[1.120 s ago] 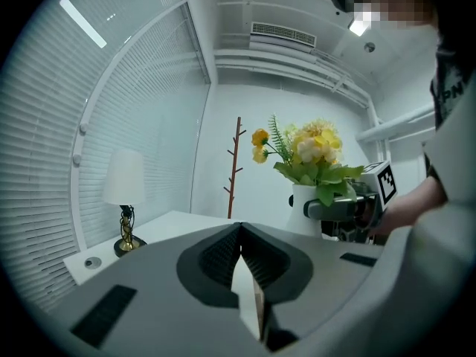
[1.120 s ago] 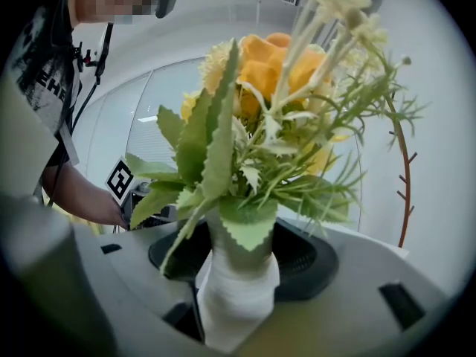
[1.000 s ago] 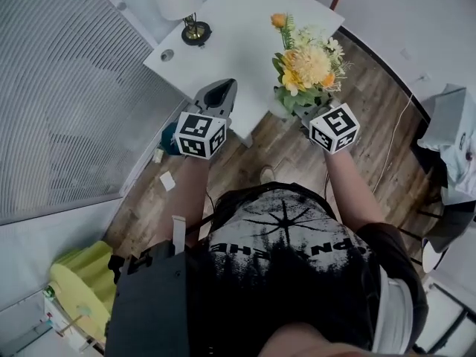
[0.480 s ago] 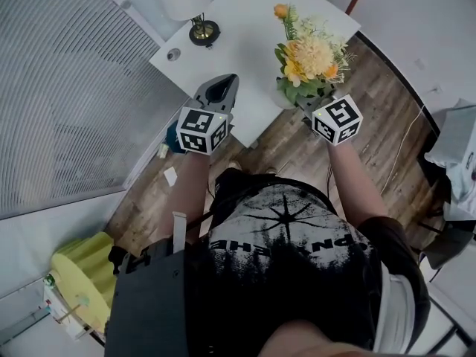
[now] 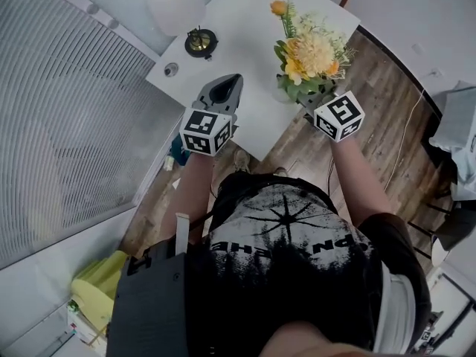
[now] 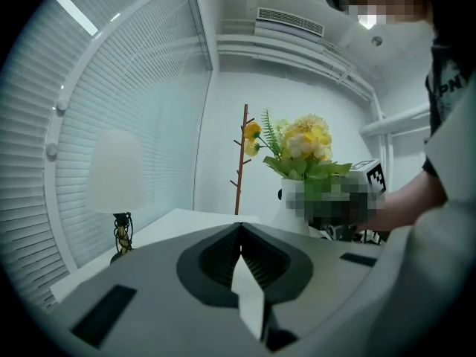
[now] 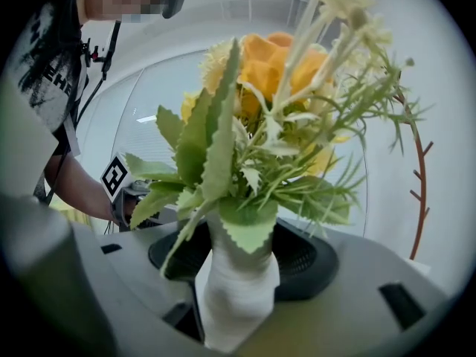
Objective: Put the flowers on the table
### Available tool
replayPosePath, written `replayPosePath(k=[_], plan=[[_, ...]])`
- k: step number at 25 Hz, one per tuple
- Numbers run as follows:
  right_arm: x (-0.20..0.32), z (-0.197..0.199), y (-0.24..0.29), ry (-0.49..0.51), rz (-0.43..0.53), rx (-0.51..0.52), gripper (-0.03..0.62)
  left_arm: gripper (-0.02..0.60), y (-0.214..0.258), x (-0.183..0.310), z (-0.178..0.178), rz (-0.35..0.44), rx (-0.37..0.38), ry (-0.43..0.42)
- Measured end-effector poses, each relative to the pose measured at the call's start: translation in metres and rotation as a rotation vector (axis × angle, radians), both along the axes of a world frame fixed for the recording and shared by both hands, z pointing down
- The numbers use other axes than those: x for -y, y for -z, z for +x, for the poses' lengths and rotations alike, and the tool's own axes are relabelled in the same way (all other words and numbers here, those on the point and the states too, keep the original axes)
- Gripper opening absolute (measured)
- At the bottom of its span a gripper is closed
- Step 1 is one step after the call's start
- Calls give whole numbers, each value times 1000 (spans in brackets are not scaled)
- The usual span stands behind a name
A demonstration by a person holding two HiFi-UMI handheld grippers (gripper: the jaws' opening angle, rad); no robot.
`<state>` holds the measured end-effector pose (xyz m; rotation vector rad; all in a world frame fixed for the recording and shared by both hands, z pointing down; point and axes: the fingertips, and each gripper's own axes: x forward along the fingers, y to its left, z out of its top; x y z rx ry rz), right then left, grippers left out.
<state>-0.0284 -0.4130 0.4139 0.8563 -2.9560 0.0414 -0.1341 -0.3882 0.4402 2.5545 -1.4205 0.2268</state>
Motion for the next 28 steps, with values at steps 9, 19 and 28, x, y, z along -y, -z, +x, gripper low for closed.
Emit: replayPosePath(k=[9, 19, 28], plan=[[38, -27, -26, -65, 21, -17, 252, 12, -29, 41, -14, -47, 2, -117], [77, -44, -63, -110, -8, -21, 252, 12, -64, 67, -12, -110, -11, -178], [104, -48, -83, -143, -18, 1, 252, 12, -79, 82, -18, -132, -2, -168]])
